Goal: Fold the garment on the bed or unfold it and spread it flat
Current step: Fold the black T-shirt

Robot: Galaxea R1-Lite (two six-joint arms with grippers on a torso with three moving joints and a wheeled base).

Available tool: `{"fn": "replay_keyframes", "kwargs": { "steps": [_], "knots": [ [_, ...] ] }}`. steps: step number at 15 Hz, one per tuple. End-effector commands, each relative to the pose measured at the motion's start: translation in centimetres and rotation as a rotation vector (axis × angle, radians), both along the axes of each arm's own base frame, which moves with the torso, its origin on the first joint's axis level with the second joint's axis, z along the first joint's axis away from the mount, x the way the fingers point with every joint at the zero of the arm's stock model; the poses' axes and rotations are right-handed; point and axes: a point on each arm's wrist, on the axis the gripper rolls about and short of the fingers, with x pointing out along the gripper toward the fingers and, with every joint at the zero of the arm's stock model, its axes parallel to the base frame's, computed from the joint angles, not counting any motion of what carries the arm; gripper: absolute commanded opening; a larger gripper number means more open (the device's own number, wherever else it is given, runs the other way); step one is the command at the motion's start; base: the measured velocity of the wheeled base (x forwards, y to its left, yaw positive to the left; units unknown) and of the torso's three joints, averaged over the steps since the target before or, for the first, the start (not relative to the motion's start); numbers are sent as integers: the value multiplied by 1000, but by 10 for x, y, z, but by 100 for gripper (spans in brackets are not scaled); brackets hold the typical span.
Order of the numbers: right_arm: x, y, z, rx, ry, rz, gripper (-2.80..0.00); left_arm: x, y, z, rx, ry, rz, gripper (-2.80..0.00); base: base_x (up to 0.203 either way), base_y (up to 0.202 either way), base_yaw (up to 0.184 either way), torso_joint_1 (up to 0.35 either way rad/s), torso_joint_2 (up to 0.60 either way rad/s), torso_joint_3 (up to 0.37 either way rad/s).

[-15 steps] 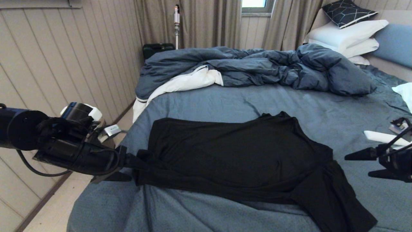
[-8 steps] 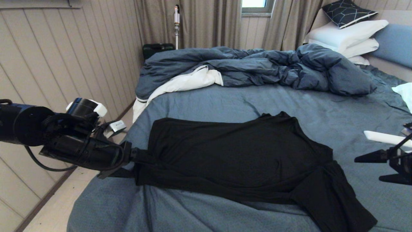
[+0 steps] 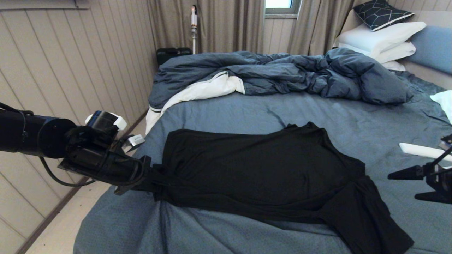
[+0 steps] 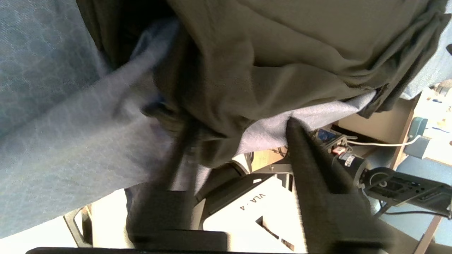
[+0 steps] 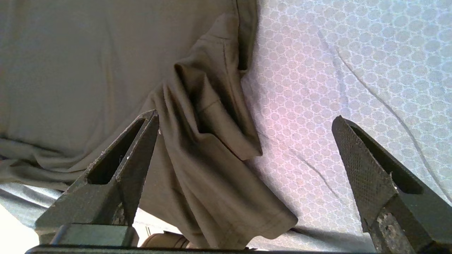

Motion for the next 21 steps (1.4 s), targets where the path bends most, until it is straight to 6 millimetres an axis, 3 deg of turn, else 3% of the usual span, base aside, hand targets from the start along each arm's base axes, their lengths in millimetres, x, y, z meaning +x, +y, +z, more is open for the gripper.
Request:
{"fn": "replay_keyframes", "kwargs": {
  "steps": [1,4,8,11,16,21],
  "knots": [
    [1,0,-3,11,10,4,0,3,-1,-3,-1,12,0,-280,0,0,0,0,0,0],
    [2,0,-10,24,27,7,0,-3,-3,9,-9,-16,-8,-280,0,0,0,0,0,0],
    [5,-2,-14,33,39,8,0,-25,-8,43,-49,-83,-5,-280,0,0,0,0,0,0],
    [5,-3,-16,37,44,6,0,-25,-7,50,-55,-103,0,-280,0,0,0,0,0,0],
    [4,-3,-17,39,44,4,0,-4,-13,63,-76,-152,17,-280,0,0,0,0,0,0],
    [8,-2,-12,33,28,14,0,29,-20,38,-60,-88,37,-280,0,0,0,0,0,0]
  ]
}}
